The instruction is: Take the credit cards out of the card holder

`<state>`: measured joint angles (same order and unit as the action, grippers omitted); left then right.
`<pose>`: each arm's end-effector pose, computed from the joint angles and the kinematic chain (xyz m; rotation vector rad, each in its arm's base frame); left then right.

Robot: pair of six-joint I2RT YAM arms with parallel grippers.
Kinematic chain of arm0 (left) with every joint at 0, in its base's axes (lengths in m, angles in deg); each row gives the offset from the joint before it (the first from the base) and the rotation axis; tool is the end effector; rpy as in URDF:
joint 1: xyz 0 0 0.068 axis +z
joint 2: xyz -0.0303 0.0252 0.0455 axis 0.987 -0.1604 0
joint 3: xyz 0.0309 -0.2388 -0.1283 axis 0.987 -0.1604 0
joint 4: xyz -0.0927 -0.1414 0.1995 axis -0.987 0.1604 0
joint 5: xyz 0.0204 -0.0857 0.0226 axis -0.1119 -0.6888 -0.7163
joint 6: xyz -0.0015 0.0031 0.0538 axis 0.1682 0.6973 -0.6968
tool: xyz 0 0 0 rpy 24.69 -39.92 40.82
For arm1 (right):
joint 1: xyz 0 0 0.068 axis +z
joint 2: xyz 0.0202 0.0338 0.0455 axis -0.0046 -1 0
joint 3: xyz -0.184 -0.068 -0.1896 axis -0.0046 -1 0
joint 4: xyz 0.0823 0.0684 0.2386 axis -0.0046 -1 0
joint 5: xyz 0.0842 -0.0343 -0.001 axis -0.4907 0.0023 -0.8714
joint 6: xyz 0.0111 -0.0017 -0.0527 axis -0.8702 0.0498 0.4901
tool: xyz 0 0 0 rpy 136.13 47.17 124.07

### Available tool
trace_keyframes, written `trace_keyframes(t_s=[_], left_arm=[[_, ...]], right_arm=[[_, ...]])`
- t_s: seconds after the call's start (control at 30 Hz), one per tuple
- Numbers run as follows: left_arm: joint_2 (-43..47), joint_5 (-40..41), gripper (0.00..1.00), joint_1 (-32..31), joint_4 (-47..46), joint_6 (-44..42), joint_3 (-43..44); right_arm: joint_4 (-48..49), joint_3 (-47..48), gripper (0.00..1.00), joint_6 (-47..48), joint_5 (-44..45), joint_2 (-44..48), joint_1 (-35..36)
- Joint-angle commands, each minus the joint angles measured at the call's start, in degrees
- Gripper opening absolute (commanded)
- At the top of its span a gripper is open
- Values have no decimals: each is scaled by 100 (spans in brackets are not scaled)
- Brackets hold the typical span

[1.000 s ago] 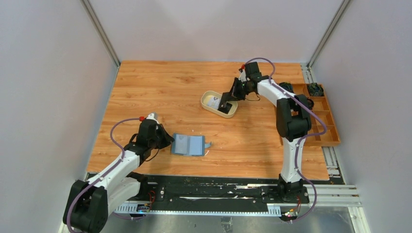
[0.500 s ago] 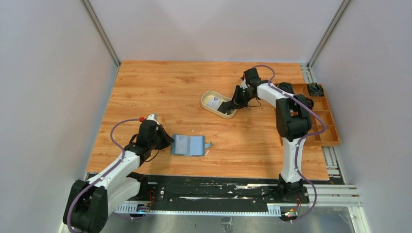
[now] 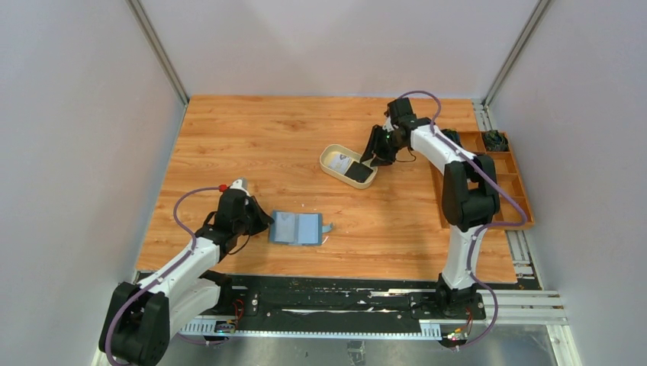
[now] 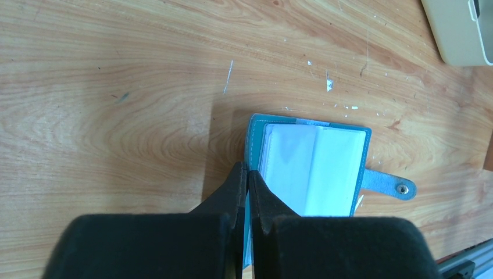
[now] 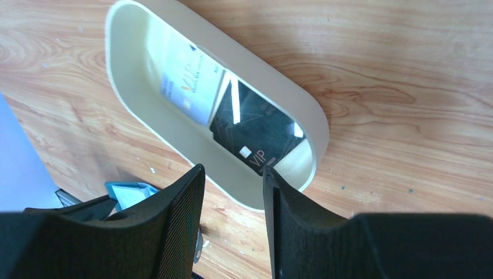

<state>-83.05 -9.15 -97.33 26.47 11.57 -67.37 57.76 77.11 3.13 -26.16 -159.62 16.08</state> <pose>0.1715 -0.0548 0.1578 -0.4482 2.3261 -0.6284 0.4156 0.1324 0.2186 0.1714 2.6047 0.8332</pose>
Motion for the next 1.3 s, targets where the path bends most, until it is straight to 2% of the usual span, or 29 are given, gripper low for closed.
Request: trace_keyframes(t_s=[0.0,0.17,0.3,0.53,1.27], left_arm=[[11,-37,0,47,-111,45,-110],[53,-33,0,47,-102,45,-145],[47,-44,0,48,-102,45,-140],[14,-37,0,47,-93,27,-134],[33,-6,0,48,-58,14,-162]], right_arm=[[-558,506,45,182,319,399,5],[-1158,686,45,493,1142,499,8],[-1480,380,44,637,1662,432,9],[-1392,-30,43,735,1683,306,114],[-917,-76,43,574,1541,-312,433]])
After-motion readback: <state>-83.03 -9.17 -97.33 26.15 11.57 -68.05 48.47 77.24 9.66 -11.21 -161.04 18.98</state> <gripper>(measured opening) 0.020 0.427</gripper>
